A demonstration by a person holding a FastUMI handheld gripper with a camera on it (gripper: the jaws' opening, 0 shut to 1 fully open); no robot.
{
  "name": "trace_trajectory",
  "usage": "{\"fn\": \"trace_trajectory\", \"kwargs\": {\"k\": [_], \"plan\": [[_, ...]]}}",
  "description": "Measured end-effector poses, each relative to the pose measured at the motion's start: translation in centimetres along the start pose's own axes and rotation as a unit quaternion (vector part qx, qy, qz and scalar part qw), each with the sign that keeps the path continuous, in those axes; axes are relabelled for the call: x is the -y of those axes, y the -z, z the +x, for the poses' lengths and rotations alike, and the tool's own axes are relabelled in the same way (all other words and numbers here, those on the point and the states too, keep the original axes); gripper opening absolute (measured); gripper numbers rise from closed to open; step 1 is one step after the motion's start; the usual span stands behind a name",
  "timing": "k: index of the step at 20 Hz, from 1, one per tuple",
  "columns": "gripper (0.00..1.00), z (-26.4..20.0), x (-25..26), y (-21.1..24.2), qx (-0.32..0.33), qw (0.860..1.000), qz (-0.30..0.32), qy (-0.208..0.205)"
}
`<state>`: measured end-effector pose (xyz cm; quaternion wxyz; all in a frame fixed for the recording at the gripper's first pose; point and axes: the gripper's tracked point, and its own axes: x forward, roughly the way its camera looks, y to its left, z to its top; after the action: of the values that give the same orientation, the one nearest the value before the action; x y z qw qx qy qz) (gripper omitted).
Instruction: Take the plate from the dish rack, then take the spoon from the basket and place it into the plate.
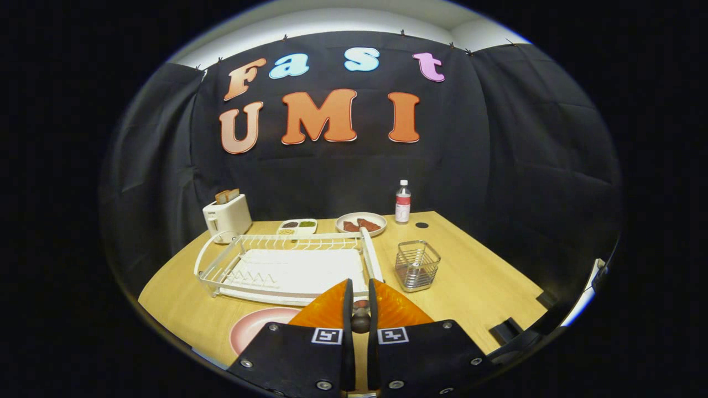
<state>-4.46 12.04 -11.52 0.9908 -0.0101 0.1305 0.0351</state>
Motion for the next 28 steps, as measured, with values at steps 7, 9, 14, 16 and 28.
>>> {"fn": "trace_trajectory", "kwargs": {"k": [7,9,14,16,28], "plan": [[0.09,0.1,-7.2,3.6,-0.027,0.998,0.01,-0.063],[0.09,0.6,-8.7,4.6,-0.034,0.996,0.009,-0.077],[0.09,1.1,-10.1,6.9,-0.051,0.994,-0.006,-0.093],[0.11,1.2,-9.9,6.8,-0.049,0.994,-0.01,-0.094],[0.97,2.4,-6.6,4.8,-0.058,0.996,-0.015,-0.066]]}}
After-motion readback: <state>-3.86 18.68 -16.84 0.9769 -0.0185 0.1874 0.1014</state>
